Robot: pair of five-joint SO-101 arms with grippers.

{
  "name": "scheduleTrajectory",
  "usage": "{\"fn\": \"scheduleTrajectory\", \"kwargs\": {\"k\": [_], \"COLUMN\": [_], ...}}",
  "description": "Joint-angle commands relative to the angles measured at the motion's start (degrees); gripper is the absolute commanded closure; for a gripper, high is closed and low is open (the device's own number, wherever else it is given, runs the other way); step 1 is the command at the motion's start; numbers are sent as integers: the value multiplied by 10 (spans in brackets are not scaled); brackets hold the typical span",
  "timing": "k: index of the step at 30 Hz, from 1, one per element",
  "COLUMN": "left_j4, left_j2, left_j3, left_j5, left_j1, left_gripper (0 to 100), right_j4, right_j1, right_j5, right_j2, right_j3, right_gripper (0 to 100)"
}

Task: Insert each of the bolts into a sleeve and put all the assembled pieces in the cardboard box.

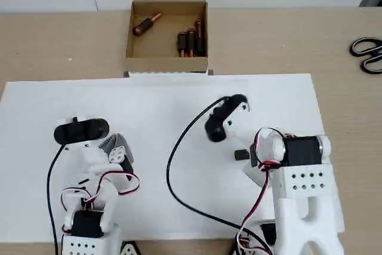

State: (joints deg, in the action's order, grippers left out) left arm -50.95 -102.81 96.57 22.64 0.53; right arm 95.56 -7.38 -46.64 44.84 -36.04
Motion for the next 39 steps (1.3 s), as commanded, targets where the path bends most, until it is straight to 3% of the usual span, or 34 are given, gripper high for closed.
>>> {"fn": "scheduleTrajectory", "kwargs": {"k": [1, 11, 21, 32, 39], "left_j4": [-3, -3, -3, -3, -3], "left_j2": [-4, -4, -4, -4, -4], "left_j3": [-2, -2, -2, -2, -2], "left_j5": [4, 4, 4, 4, 4], "left_j1": [-2, -2, -2, -2, -2], "left_gripper": [995, 995, 995, 995, 995], "right_j4": [-19, -91, -120, -123, -219], "right_j1": [3, 44, 40, 40, 37], "right_j5": [-84, -212, -240, -287, -287], "right_j2": [0, 0, 0, -42, -124], "right_j3": [-16, -61, -102, -103, -99], "right_gripper": [867, 855, 793, 793, 792]}}
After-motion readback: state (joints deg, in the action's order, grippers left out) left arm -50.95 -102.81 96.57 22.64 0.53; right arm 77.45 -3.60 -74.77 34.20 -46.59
